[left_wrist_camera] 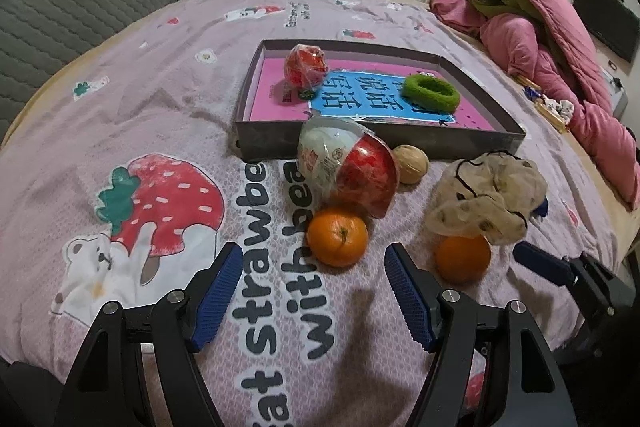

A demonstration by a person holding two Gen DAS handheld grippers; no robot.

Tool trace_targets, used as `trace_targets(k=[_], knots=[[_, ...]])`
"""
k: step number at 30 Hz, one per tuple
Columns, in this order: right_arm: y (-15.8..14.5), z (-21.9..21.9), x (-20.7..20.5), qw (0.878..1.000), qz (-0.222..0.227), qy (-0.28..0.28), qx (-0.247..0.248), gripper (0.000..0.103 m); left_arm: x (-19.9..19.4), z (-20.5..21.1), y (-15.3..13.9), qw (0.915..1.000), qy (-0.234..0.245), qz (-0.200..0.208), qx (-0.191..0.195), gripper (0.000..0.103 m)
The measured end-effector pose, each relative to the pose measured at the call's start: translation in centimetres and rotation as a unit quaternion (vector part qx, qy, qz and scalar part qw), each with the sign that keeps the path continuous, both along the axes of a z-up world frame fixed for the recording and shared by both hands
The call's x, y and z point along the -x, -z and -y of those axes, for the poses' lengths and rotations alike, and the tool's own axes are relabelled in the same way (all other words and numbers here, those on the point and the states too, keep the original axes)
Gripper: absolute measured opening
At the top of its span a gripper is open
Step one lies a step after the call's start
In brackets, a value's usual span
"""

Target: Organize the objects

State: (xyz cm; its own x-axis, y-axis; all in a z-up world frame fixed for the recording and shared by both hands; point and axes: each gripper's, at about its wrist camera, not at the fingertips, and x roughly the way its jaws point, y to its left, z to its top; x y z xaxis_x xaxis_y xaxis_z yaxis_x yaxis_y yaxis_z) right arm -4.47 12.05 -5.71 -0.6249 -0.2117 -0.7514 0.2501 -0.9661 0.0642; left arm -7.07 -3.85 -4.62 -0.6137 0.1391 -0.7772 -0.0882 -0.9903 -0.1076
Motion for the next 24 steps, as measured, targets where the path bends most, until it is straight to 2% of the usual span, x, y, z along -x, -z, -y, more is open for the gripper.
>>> trace_targets(k=[6,15,21,24], knots=[[0.6,0.0,0.7,1.0,0.009,0.003,0.005,0.076,0.8,-0.3,0.5,1.0,-0.001,0.007,-0.004,0.075],[1.0,0.2,1.4,1.0,0.01,0.006,-0.001,0.073,1.3,-1.3,1.1,0.9999,0.004,0.006,0.013,0.075],[1.3,0.5,2.0,1.0,0.008,0.009,-0.006,0.062,2.0,-1.5,1.7,0.9996,0.003,0.013,0.024,0.075],[1.4,1.1,2.0,1.0,0.003,-0.002,-0.009,0.049,2.2,-1.4,1.9,0.9995,0.0,0.016,0.026,0.075]])
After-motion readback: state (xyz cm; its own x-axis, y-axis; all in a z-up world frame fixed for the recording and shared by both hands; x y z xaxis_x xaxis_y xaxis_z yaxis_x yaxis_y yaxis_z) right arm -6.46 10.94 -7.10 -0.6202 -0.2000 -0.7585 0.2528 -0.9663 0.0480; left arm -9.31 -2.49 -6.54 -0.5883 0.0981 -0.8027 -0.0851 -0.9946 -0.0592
